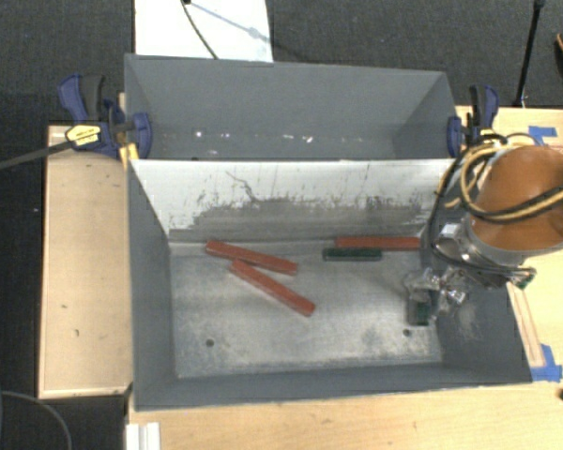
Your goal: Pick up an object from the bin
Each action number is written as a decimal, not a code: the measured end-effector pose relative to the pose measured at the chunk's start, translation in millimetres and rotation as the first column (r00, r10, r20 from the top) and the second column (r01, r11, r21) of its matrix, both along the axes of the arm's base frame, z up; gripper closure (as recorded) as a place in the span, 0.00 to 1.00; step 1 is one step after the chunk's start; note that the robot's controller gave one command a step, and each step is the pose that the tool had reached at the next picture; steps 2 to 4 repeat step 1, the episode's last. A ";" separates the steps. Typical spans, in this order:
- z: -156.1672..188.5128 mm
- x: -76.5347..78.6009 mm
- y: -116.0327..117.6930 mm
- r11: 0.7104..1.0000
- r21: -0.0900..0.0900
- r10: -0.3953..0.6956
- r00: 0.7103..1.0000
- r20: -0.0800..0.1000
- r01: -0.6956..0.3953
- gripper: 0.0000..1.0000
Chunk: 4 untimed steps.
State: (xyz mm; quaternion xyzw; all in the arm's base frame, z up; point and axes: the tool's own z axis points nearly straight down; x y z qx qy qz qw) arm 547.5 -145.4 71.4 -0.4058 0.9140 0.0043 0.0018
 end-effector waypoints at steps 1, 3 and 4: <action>142.7 7.2 17.5 1.000 -0.011 0.020 1.000 0.011 -0.020 1.00; 142.7 7.2 17.5 1.000 -0.011 0.020 1.000 0.011 -0.020 1.00; 142.7 7.2 17.5 1.000 -0.011 0.020 1.000 0.011 -0.020 1.00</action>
Offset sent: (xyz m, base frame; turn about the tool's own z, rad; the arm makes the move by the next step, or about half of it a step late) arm 0.0045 0.0169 0.1373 -0.0236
